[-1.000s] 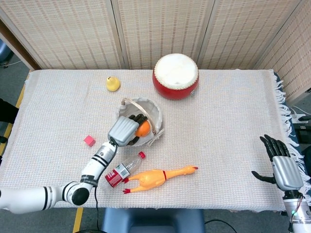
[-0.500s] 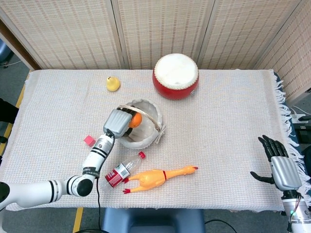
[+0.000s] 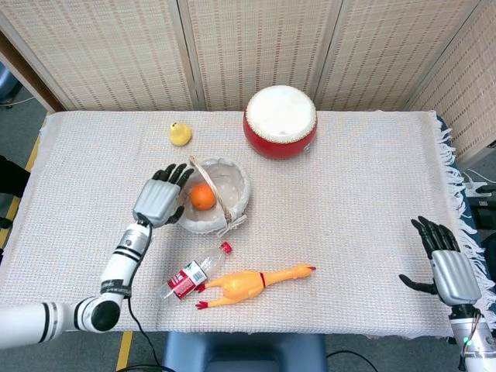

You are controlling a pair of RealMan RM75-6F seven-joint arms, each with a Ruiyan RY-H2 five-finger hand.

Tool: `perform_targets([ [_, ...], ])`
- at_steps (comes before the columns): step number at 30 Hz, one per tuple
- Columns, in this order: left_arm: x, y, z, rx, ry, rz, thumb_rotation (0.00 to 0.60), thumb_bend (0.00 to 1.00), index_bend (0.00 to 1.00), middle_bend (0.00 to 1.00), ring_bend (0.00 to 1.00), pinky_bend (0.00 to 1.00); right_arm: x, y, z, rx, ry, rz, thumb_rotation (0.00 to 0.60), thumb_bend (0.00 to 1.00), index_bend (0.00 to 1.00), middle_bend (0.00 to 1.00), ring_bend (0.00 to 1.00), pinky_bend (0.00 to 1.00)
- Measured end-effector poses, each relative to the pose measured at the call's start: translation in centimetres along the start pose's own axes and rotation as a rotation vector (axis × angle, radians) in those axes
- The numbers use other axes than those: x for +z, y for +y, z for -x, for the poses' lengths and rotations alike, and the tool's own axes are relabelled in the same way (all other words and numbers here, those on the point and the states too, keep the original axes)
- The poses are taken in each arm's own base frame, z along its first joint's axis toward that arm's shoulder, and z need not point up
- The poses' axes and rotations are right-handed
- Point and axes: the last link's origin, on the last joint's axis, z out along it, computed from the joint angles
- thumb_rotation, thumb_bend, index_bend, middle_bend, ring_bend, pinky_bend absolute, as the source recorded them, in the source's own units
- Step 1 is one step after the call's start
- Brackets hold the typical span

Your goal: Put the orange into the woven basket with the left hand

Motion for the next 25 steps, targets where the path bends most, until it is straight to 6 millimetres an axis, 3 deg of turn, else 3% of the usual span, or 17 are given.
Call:
perform_targets([
  [7,-5.1,-4.9,-0.7,-0.042,-0.001,-0.073,0.600,0.41,0.01,0.00,0.00,0.15,-0.2,-0.1,0.0,-0.003,0.004,-0.012,0.600,0.03,0.00,0.00,0.00,0.00],
  [13,-9.8,-7.3,-0.6,-0.162,0.046,-0.116,0.600,0.41,0.00,0.00,0.00,0.15,-0.4,-0.2,-0.1,-0.021,0.014,-0.030,0.600,0.03,0.00,0.00,0.00,0.00],
  [20,-16.8,-10.4,1.5,-0.134,0.126,-0.160,0.600,0.40,0.00,0.00,0.00,0.13,-0.6,-0.2,-0.1,-0.046,0.030,-0.045,0.600,0.03,0.00,0.00,0.00,0.00],
  [25,-22.1,-13.8,3.8,-0.076,0.186,-0.212,0.600,0.40,0.00,0.00,0.00,0.13,-0.7,-0.3,0.0,-0.067,0.033,-0.051,0.600,0.03,0.00,0.00,0.00,0.00],
])
